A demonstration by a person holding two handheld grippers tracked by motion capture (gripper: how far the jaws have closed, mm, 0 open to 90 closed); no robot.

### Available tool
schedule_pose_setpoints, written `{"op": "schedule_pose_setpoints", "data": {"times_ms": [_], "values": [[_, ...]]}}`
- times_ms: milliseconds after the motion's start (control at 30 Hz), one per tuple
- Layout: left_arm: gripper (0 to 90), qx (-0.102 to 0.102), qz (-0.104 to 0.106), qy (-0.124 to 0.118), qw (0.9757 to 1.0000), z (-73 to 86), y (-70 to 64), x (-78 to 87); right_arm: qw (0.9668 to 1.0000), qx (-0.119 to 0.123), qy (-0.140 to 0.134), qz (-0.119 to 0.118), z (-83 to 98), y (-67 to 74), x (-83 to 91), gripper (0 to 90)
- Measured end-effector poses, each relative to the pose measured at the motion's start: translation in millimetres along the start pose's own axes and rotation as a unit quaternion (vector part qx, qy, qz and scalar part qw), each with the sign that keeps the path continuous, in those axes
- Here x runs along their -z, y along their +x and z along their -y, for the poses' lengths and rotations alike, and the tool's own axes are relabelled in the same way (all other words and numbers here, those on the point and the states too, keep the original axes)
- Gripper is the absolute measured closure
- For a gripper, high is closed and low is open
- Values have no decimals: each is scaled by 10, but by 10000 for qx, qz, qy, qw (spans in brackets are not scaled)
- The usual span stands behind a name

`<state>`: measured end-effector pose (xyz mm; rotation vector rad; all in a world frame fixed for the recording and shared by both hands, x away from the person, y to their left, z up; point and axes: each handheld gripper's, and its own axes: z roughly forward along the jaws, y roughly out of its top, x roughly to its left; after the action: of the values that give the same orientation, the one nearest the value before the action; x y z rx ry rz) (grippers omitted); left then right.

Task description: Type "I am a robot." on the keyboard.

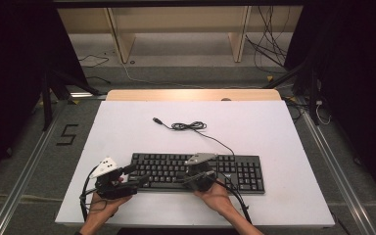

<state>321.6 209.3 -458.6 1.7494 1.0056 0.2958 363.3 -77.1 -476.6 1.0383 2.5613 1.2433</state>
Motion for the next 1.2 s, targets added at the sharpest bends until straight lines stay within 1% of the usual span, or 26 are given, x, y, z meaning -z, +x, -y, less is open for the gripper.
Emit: {"op": "schedule_pose_setpoints", "data": {"times_ms": [133, 500, 567, 800, 967, 1033, 1100, 1200], "values": [[291, 3, 0, -19, 10000, 5, -9, 3, 10000, -21, 45, -2, 3, -1, -14, 900], [287, -6, 0, 0, 10000, 16, -19, 17, 10000, 8, 84, 4, 10, -2, -29, 900], [287, -6, -3, -4, 10000, 17, -21, 19, 9999, 31, 130, 28, 18, -3, -45, 900], [287, 6, -22, -22, 10000, 21, -22, 25, 9999, 33, 114, 33, 30, 2, -53, 900], [287, 6, -32, -21, 10000, 26, -17, 21, 10000, -38, 65, 5, 24, -6, -31, 900], [286, 4, -35, -25, 10000, 27, -17, 20, 10000, -95, -21, -19, 16, -14, -6, 861], [285, -8, -41, -37, 10000, 28, -17, 18, 9998, -123, -133, -103, 5, -22, 38, 810], [283, -18, -44, -46, 10000, 27, -11, 23, 9991, -162, -331, -197, -12, -18, 114, 660]]}}
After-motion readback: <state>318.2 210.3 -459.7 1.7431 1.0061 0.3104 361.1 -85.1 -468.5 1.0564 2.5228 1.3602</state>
